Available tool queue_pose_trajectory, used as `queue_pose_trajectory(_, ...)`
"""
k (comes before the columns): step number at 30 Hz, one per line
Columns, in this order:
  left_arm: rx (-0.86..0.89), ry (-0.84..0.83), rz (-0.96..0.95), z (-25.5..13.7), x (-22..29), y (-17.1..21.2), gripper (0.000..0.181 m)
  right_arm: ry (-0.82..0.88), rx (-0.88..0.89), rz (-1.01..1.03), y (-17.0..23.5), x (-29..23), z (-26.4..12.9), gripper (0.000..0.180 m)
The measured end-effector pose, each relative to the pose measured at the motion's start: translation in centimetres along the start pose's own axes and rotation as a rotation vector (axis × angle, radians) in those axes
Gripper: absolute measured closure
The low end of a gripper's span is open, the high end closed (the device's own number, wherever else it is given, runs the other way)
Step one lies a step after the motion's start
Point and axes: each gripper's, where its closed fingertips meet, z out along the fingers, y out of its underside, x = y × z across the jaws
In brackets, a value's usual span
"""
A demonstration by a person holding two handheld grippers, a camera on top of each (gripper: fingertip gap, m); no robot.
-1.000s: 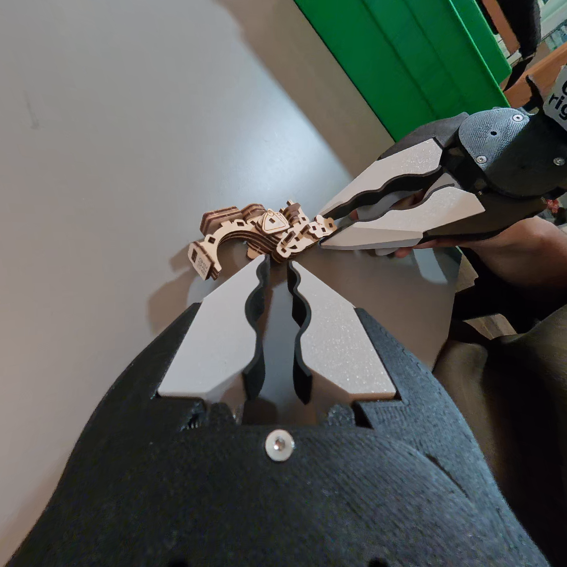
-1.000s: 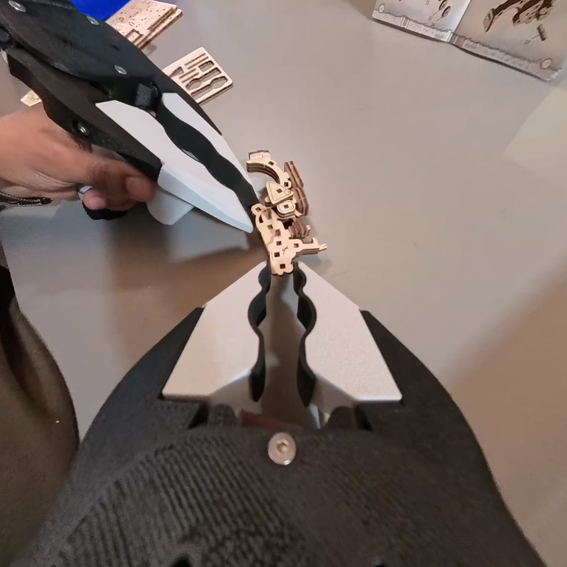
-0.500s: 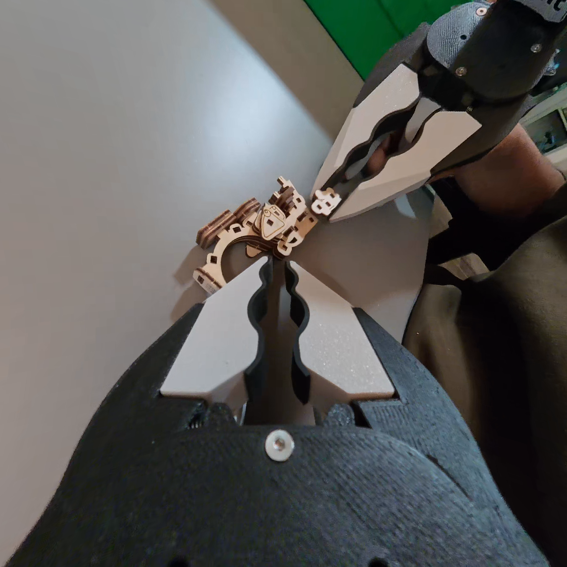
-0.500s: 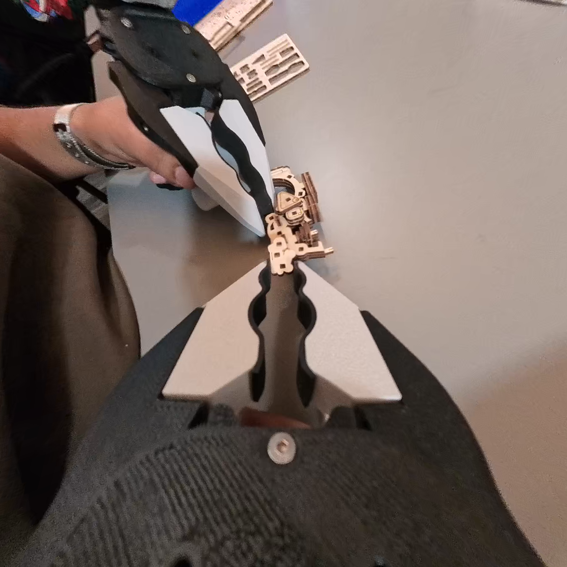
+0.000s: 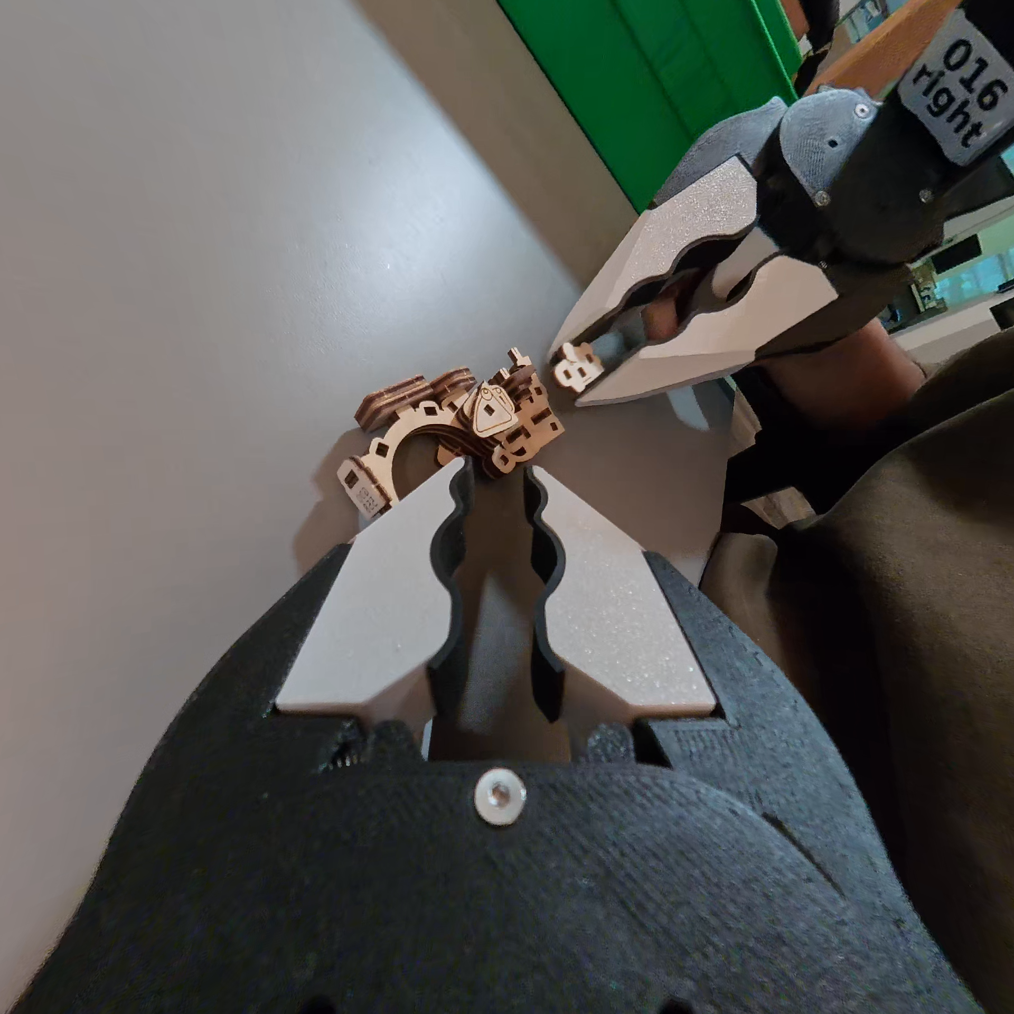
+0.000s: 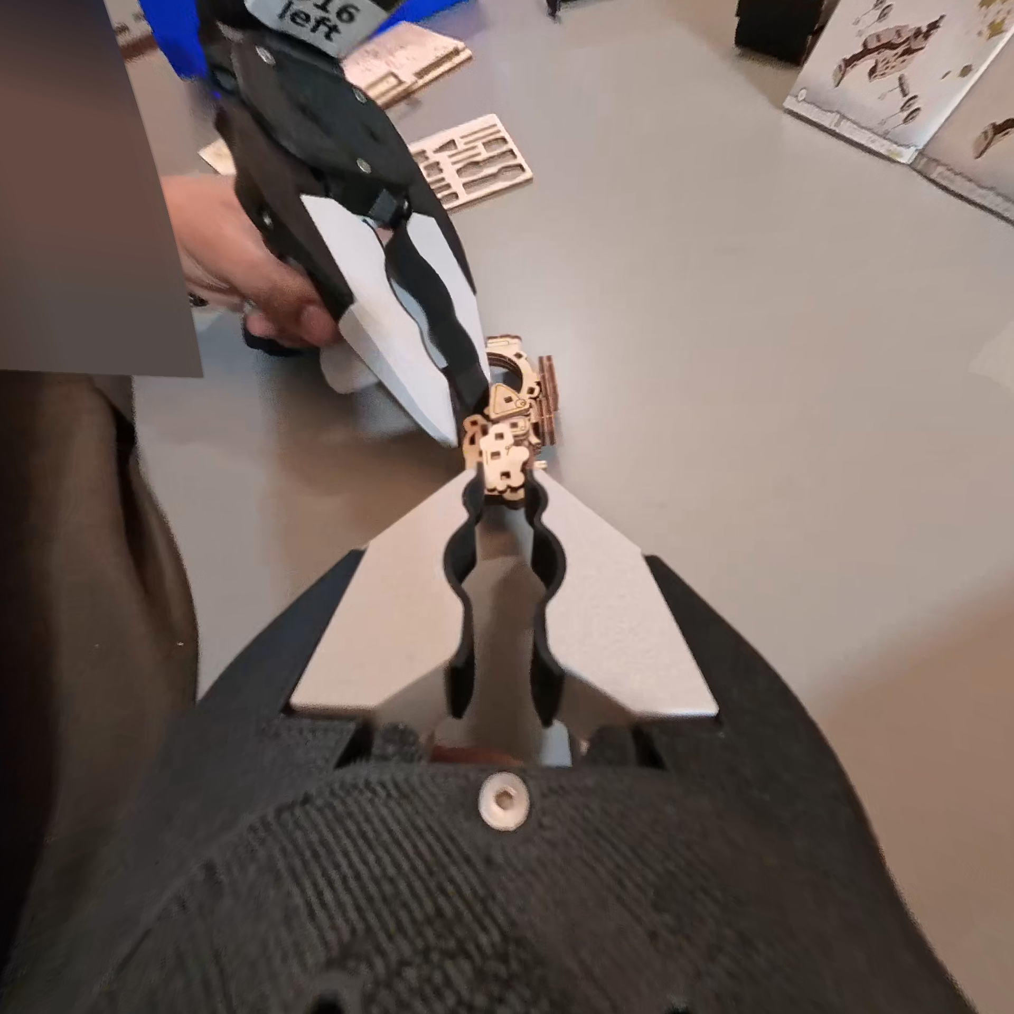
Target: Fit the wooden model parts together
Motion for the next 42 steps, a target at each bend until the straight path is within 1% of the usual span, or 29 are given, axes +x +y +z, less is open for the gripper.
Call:
queue_pose_trajectory(4, 0.009, 0.011, -0.014, 0.0, 0.0, -0.1, 0.164, 0.064, 0.005, -0.043, -0.7, 0.2, -0.1, 0.167)
queue_pose_trajectory(8, 0.012, 0.007, -0.022, 0.1, 0.0, -0.2, 0.166, 0.114, -0.003, -0.047, -0.5, 1.0, -0.4, 0.167)
queue_pose_trajectory(11, 0.011, 0.005, -0.025, 0.1, -0.1, -0.2, 0.167, 0.134, 0.017, 0.014, -0.3, 2.1, -0.9, 0.167)
queue_pose_trajectory(15, 0.013, 0.007, -0.029, 0.0, -0.1, -0.2, 0.167, 0.102, 0.067, 0.144, -0.3, 3.1, -1.6, 0.167)
queue_pose_trajectory(18, 0.008, 0.014, -0.027, -0.2, 0.1, 0.0, 0.165, 0.092, 0.064, 0.182, 0.1, 3.7, -1.7, 0.167)
queue_pose_trajectory(21, 0.012, 0.024, -0.04, -0.7, 0.4, 0.0, 0.16, 0.114, 0.037, 0.16, 0.6, 4.0, -1.7, 0.167)
queue_pose_trajectory(26, 0.117, 0.023, -0.022, -2.3, 0.9, -2.2, 0.16, 0.191, -0.042, 0.041, 1.7, 4.4, -1.4, 0.167)
queue_pose_trajectory(28, 0.167, -0.033, 0.001, -3.1, 0.0, -3.0, 0.158, 0.222, -0.076, -0.008, 2.1, 4.6, -1.4, 0.167)
queue_pose_trajectory(30, 0.205, -0.172, 0.029, -3.7, -2.1, -3.5, 0.152, 0.251, -0.115, -0.05, 2.5, 4.8, -1.4, 0.167)
queue_pose_trajectory(33, 0.185, -0.295, 0.09, -3.9, -3.5, -3.4, 0.146, 0.259, -0.138, -0.08, 2.8, 4.6, -1.3, 0.167)
queue_pose_trajectory(39, 0.077, -0.382, 0.157, -2.6, -4.2, -1.8, 0.148, 0.285, -0.163, -0.03, 3.5, 5.5, -1.4, 0.167)
queue_pose_trajectory(41, 0.061, -0.393, 0.159, -2.4, -4.3, -1.6, 0.156, 0.313, -0.147, -0.004, 3.4, 6.0, -1.5, 0.166)
queue_pose_trajectory(42, 0.056, -0.394, 0.153, -2.3, -4.3, -1.5, 0.16, 0.333, -0.137, 0.0, 3.2, 6.3, -1.5, 0.159)
